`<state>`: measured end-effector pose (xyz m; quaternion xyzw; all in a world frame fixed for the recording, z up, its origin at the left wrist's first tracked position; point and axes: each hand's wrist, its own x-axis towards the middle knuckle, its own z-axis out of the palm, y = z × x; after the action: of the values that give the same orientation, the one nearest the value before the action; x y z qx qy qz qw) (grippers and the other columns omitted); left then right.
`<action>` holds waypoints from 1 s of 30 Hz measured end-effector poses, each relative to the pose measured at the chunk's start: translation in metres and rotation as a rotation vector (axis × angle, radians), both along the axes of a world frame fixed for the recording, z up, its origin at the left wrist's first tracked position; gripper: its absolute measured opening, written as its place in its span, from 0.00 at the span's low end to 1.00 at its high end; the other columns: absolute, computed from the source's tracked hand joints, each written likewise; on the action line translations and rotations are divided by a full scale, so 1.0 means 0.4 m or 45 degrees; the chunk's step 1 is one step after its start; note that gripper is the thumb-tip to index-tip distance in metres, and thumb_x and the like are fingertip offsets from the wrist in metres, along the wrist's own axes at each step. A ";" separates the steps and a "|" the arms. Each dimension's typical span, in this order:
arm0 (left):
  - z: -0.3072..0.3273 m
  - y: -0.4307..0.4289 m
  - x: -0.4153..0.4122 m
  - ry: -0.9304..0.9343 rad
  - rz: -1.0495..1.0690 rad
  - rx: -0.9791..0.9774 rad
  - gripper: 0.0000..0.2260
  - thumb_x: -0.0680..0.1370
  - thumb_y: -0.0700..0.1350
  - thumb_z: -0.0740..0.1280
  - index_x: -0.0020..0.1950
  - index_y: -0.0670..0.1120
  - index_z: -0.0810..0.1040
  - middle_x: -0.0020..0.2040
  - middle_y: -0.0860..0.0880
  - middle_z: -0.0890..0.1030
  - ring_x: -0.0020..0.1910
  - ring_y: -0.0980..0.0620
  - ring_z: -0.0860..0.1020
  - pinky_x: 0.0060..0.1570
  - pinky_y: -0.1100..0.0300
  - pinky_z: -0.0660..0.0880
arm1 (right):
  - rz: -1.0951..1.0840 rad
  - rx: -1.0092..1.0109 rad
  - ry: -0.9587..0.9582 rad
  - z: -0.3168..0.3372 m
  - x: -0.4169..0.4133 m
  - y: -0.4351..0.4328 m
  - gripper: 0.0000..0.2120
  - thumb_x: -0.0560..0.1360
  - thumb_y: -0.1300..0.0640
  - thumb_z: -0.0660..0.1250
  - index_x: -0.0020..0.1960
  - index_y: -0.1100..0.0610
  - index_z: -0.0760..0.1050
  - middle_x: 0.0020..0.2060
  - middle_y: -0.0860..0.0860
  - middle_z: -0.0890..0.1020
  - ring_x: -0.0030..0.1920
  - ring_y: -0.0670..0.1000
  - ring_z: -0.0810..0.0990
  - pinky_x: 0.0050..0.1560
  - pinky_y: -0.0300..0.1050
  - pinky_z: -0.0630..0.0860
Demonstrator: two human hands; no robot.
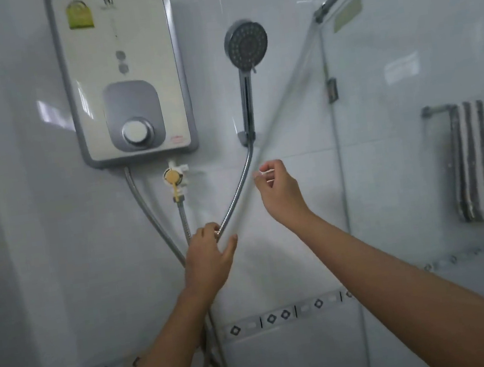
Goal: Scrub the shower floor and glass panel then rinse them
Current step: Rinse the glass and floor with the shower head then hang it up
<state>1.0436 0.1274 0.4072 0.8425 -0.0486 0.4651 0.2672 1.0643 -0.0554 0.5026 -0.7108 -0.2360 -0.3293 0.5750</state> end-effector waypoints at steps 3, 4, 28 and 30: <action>0.065 -0.003 0.055 0.141 0.090 0.083 0.19 0.78 0.57 0.68 0.61 0.46 0.75 0.53 0.46 0.78 0.56 0.44 0.76 0.53 0.49 0.75 | -0.058 0.004 -0.037 0.123 0.045 0.015 0.14 0.82 0.50 0.65 0.62 0.57 0.70 0.50 0.53 0.80 0.50 0.53 0.80 0.50 0.45 0.75; 0.075 -0.006 0.068 0.180 0.120 0.099 0.20 0.78 0.58 0.68 0.61 0.46 0.75 0.54 0.46 0.77 0.57 0.44 0.75 0.53 0.49 0.75 | -0.072 -0.003 -0.036 0.151 0.059 0.018 0.16 0.82 0.49 0.65 0.65 0.57 0.69 0.54 0.54 0.79 0.53 0.54 0.80 0.52 0.45 0.74; 0.156 -0.021 0.041 0.111 -0.248 0.030 0.11 0.85 0.52 0.58 0.48 0.47 0.71 0.34 0.51 0.72 0.32 0.54 0.70 0.29 0.59 0.62 | 0.031 0.313 0.038 0.463 0.131 0.094 0.06 0.84 0.54 0.56 0.53 0.56 0.67 0.38 0.50 0.73 0.38 0.52 0.73 0.40 0.50 0.71; 0.152 -0.031 -0.006 0.116 -0.362 0.000 0.12 0.85 0.54 0.57 0.48 0.48 0.70 0.31 0.52 0.70 0.28 0.55 0.67 0.29 0.60 0.61 | 0.253 0.510 0.094 0.488 0.090 0.091 0.05 0.82 0.55 0.56 0.52 0.56 0.68 0.36 0.51 0.71 0.32 0.50 0.70 0.32 0.47 0.69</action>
<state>1.0413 0.1150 0.4681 0.8475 -0.1551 0.3838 0.3323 1.1001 -0.0192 0.6978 -0.5673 -0.2135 -0.2853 0.7425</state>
